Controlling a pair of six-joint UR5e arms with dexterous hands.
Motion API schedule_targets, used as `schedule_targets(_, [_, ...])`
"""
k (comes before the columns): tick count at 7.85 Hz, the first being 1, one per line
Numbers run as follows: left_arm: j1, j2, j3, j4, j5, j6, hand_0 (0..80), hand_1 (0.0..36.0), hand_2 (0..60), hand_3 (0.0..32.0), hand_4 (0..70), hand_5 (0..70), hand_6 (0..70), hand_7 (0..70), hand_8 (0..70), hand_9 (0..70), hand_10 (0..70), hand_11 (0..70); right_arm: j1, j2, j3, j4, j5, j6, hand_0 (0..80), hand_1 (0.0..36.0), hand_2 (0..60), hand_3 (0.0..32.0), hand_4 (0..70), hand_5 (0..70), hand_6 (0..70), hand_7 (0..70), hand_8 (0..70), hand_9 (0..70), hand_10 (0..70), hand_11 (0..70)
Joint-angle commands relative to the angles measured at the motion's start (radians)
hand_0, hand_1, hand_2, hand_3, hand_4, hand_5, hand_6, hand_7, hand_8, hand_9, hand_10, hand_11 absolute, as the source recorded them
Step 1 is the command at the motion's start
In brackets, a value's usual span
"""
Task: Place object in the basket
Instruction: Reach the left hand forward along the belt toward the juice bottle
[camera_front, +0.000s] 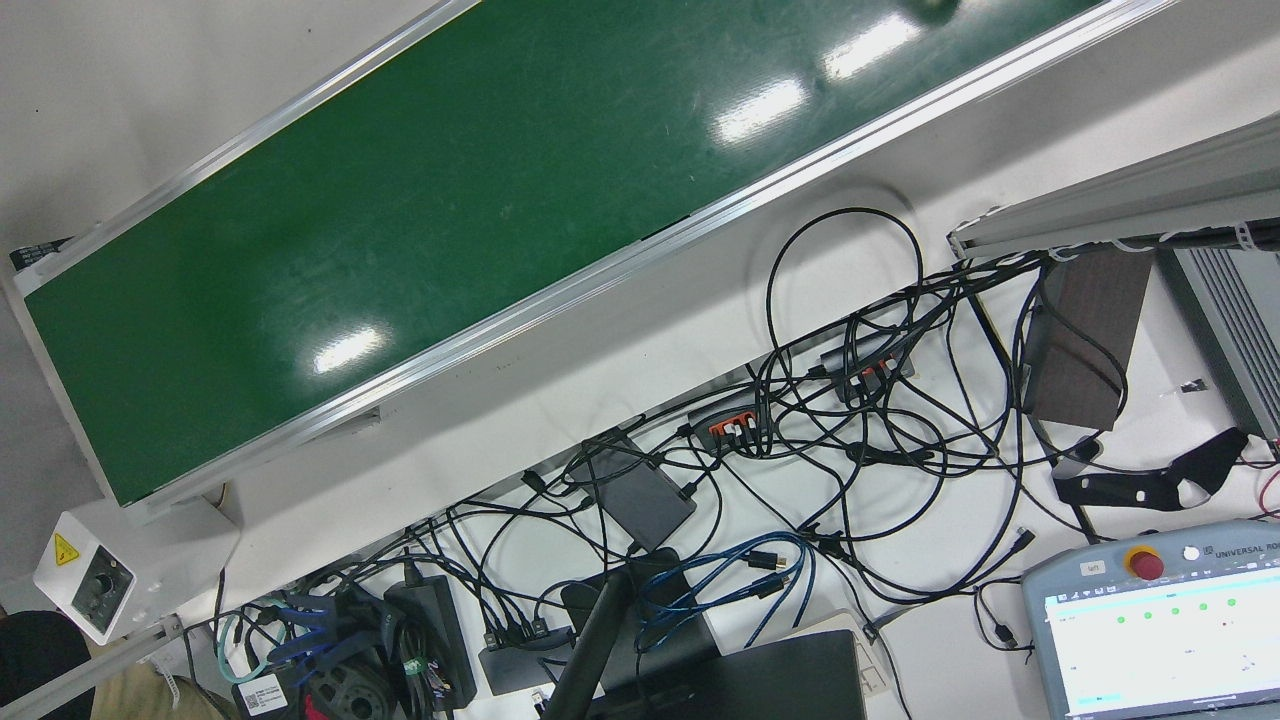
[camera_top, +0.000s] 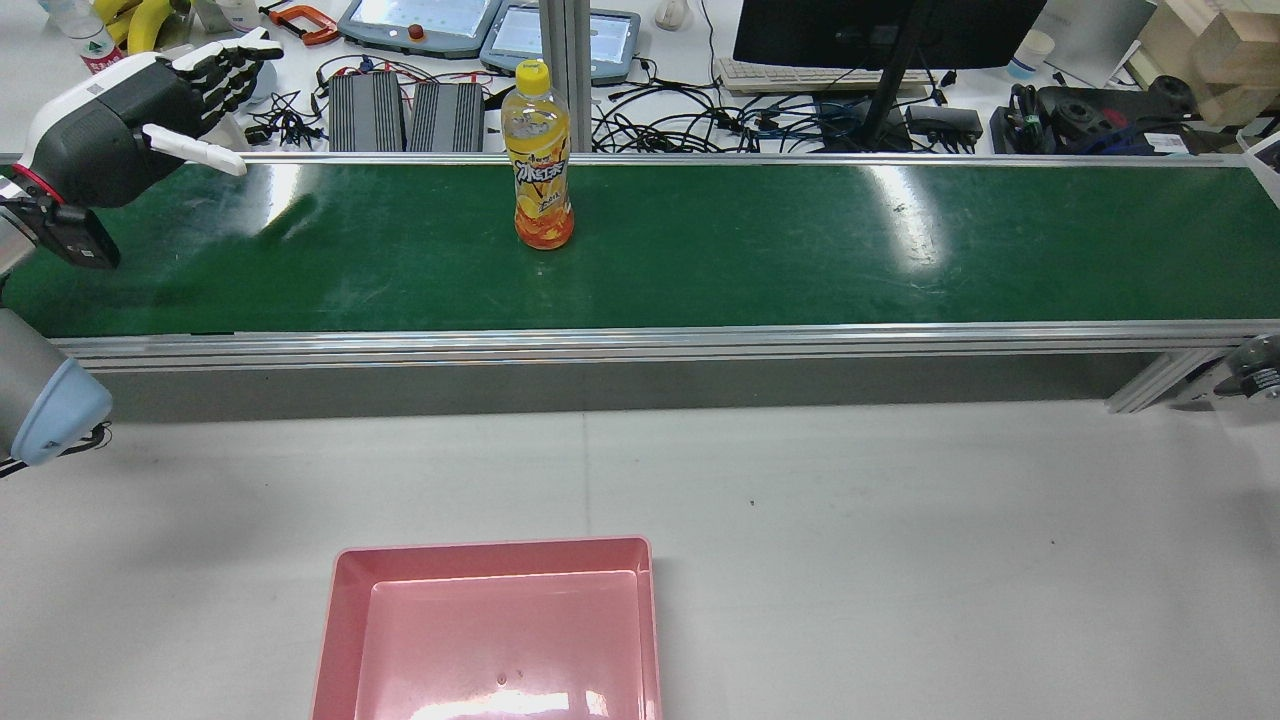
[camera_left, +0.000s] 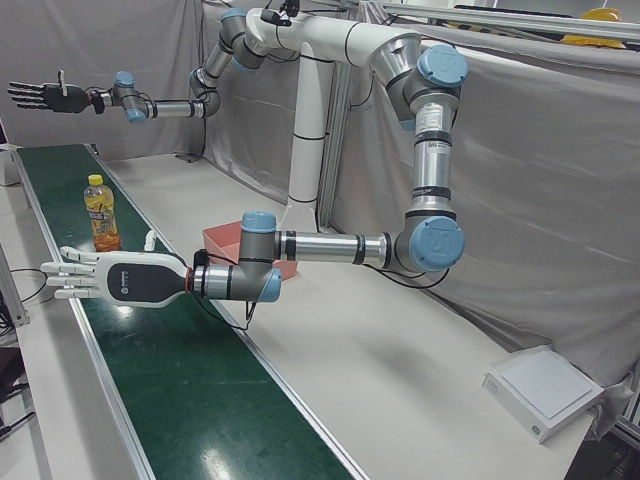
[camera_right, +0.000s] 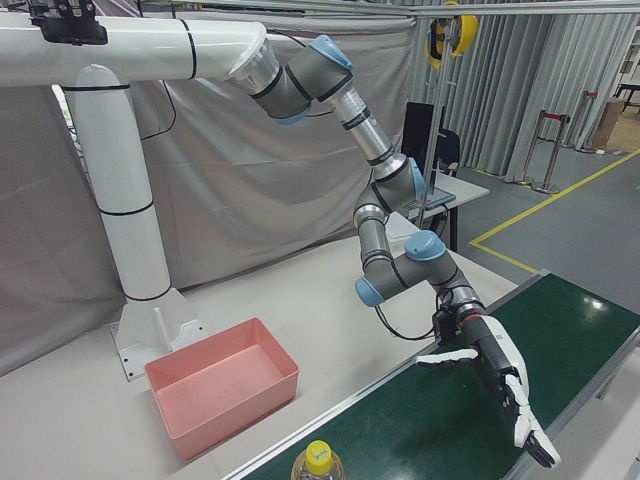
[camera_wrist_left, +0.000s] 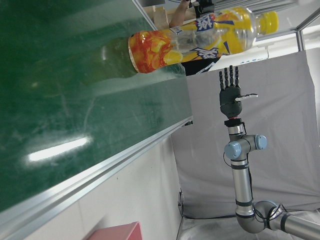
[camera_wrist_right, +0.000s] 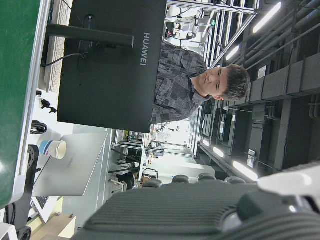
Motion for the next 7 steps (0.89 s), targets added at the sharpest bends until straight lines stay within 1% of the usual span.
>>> schedule_targets(1, [0.003, -0.012, 0.004, 0.002, 0.002, -0.003, 52.8, 16.5, 0.0, 0.0, 7.4, 21.3, 0.0, 3.9, 3.0, 1.0, 0.0, 0.8, 0.0, 0.0, 0.0, 0.0, 0.0, 0.0, 0.0, 0.0, 0.0, 0.0, 0.0, 0.0, 0.0, 0.0, 0.0, 0.0, 0.0, 0.0])
schedule_targets(5, [0.017, -0.035, 0.005, 0.033, 0.002, 0.002, 53.3, 17.2, 0.0, 0.0, 8.6, 24.4, 0.0, 3.7, 3.5, 1.5, 0.0, 1.0, 0.0, 0.0, 0.0, 0.0, 0.0, 0.0, 0.0, 0.0, 0.0, 0.0, 0.0, 0.0, 0.0, 0.0, 0.0, 0.0, 0.0, 0.0])
schedule_targets(7, [0.065, -0.053, 0.006, 0.047, 0.0, 0.002, 53.6, 17.6, 0.0, 0.0, 8.3, 24.9, 0.0, 3.6, 2.8, 1.1, 0.0, 0.8, 0.0, 0.0, 0.0, 0.0, 0.0, 0.0, 0.0, 0.0, 0.0, 0.0, 0.0, 0.0, 0.0, 0.0, 0.0, 0.0, 0.0, 0.0])
